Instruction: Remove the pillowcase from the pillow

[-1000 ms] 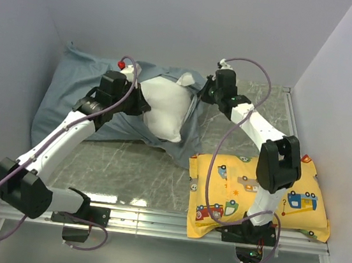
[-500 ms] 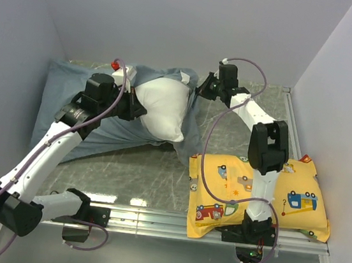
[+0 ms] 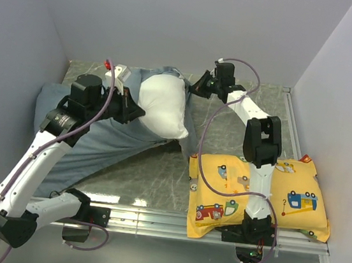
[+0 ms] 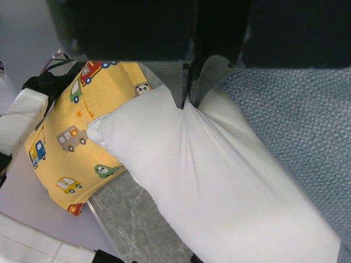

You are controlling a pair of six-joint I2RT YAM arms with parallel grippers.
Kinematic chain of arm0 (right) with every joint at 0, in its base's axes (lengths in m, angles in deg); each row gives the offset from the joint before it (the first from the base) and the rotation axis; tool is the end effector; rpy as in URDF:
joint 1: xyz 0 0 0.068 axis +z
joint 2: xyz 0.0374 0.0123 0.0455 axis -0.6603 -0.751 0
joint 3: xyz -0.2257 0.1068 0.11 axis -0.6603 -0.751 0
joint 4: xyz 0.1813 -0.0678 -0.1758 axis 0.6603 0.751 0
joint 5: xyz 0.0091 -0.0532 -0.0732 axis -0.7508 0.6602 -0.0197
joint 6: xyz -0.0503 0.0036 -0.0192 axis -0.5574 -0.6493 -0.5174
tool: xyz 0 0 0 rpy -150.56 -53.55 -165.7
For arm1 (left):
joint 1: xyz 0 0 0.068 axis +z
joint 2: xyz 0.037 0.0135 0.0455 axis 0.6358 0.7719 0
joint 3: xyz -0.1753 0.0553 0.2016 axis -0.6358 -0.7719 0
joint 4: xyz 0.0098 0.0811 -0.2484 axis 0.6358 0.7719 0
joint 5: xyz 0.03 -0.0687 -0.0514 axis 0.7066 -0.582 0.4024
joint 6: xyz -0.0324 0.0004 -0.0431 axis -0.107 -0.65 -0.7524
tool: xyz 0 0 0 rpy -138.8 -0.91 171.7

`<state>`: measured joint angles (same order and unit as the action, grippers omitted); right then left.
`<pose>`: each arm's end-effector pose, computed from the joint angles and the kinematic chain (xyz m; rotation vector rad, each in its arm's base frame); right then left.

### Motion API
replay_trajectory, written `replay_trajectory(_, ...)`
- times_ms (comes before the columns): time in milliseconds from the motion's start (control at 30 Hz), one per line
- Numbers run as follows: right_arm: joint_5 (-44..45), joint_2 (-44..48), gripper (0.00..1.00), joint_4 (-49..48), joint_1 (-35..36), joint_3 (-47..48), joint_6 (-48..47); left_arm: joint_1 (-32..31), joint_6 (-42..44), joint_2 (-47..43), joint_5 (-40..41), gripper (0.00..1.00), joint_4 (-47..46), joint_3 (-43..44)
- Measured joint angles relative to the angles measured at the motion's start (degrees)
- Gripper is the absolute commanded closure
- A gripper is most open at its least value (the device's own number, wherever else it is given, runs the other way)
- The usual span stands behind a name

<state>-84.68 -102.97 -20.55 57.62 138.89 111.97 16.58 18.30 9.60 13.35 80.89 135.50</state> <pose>0.4950 0.1608 0.2296 0.1959 2.2548 1.0411 0.1906 -0.0945 0.4119 0.2957 1.9929 -0.8582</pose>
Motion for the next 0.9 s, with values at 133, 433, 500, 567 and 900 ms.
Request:
replay_trajectory(133, -2.1, -0.1, 1.0, -1.0, 0.0, 0.0, 1.5, 0.0, 0.0, -1.1, -0.4, 1.0, -0.3, 0.0)
replay_trajectory(433, -4.3, -0.5, 1.0, -3.5, 0.0, 0.3, 2.6, 0.1, -0.9, -1.4, -3.0, 1.0, -2.9, 0.0)
replay_trajectory(500, -5.2, -1.3, 0.98, -3.6, 0.0, 1.1, 3.0, 0.1, -0.9, -1.5, -3.3, 0.99, -2.9, 0.0)
replay_trajectory(567, -6.3, -2.3, 0.96, -4.0, 0.0, 1.8, 3.6, 0.2, -0.9, -1.8, -3.5, 0.99, -3.1, 0.0)
replay_trajectory(900, -13.4, -4.5, 0.9, -6.1, 0.2, 3.0, 6.3, 0.3, -1.0, -6.3, -4.3, 0.99, -4.7, 0.0)
